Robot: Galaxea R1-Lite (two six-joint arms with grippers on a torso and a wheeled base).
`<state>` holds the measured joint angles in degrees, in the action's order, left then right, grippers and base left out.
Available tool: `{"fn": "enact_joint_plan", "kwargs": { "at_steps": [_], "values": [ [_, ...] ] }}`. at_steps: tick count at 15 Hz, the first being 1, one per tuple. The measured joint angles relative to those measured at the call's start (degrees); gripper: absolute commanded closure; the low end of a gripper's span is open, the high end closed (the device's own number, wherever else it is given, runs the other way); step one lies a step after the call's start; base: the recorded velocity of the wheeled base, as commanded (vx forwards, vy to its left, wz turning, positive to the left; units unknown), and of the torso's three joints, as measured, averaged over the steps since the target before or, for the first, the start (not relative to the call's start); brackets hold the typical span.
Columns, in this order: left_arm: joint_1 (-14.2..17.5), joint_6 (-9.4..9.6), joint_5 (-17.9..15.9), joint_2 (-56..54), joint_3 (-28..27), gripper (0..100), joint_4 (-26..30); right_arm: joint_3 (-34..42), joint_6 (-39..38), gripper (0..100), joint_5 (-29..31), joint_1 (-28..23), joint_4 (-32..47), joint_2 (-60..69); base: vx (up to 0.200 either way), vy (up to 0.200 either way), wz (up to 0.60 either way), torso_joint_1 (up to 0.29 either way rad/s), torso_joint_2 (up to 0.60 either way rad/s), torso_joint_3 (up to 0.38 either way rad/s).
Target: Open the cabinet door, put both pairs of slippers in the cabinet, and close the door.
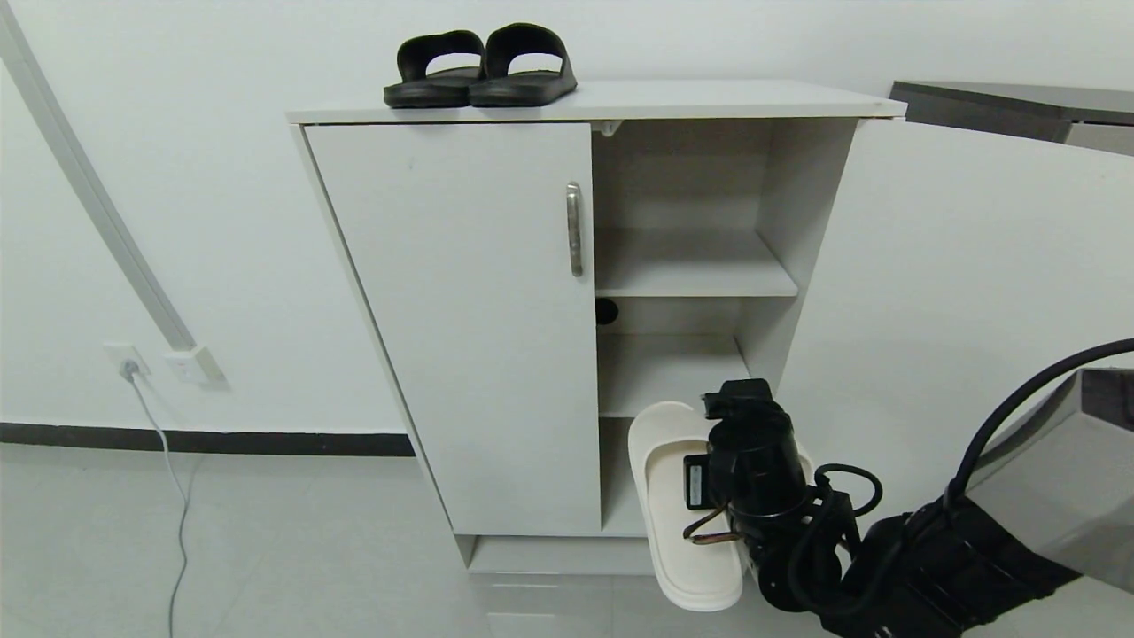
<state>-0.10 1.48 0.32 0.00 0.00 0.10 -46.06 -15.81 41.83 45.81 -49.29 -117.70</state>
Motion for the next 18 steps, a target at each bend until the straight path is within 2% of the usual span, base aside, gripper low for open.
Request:
{"fn": "enact_joint_plan", "kwargs": {
  "at_steps": [8,18],
  "values": [
    [0.0,0.16,-0.2,0.0,0.0,100,0.1,-1.3,0.3,100,-2.1,-1.9,-0.7,-0.4,0.000,0.000,0.00,0.000,0.00,0.000],
    [0.0,0.27,-0.6,0.1,-0.1,100,0.1,-1.4,0.3,100,-2.5,-2.0,-0.8,-0.9,0.000,0.000,0.00,0.001,0.00,-0.183]
  ]
}}
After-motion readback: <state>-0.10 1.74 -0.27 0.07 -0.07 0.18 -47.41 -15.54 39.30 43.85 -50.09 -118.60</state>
